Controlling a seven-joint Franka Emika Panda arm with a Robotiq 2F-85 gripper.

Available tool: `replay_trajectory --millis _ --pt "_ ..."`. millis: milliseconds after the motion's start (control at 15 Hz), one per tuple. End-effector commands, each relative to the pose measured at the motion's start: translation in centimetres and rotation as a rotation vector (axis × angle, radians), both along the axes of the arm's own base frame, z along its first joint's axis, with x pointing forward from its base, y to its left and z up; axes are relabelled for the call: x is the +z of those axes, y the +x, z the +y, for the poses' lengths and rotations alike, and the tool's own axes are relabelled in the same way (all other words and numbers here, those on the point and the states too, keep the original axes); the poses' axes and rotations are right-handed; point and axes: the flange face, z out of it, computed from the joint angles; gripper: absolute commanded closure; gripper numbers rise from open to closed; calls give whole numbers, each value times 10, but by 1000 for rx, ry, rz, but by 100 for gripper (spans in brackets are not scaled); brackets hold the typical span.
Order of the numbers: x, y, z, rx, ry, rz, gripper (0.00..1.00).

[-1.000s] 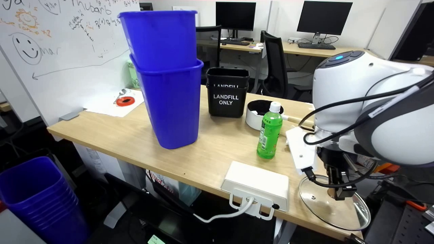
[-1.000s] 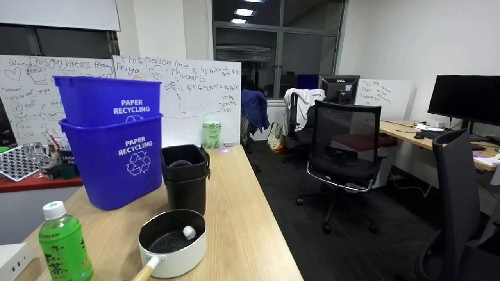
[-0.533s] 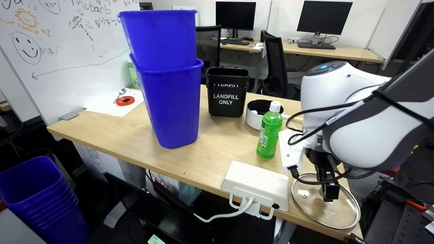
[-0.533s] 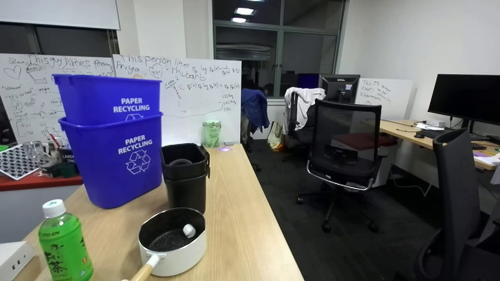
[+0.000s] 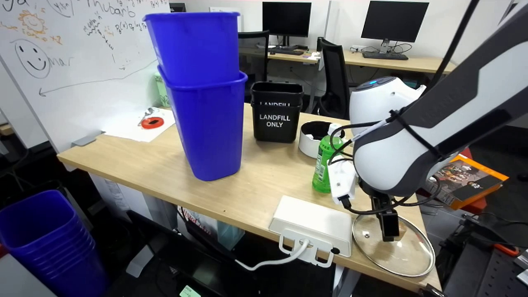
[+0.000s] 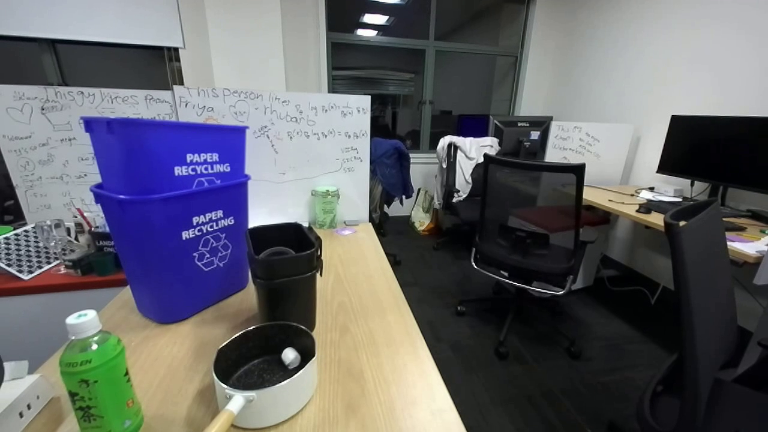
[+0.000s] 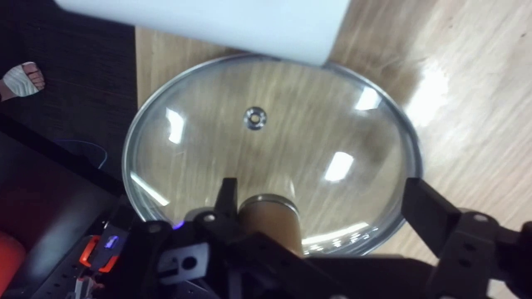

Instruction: Uncover the pot and put the lid on the table

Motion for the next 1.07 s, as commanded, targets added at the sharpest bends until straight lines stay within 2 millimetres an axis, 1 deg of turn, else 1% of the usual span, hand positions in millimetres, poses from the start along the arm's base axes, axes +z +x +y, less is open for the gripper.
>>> replay_trajectory --millis 0,133,267,400,467,533,733,1000 --pt "13 27 8 0 -26 -56 0" --pt "30 44 16 -27 -9 -68 0" --pt "53 63 23 -39 2 -84 0" --pt "80 79 27 -54 14 -99 0" --pt "68 73 26 -34 16 -116 0" --pt "77 79 27 -39 25 -122 0" --pt "71 73 26 -36 14 -109 0" --pt "69 73 25 -34 1 -109 0"
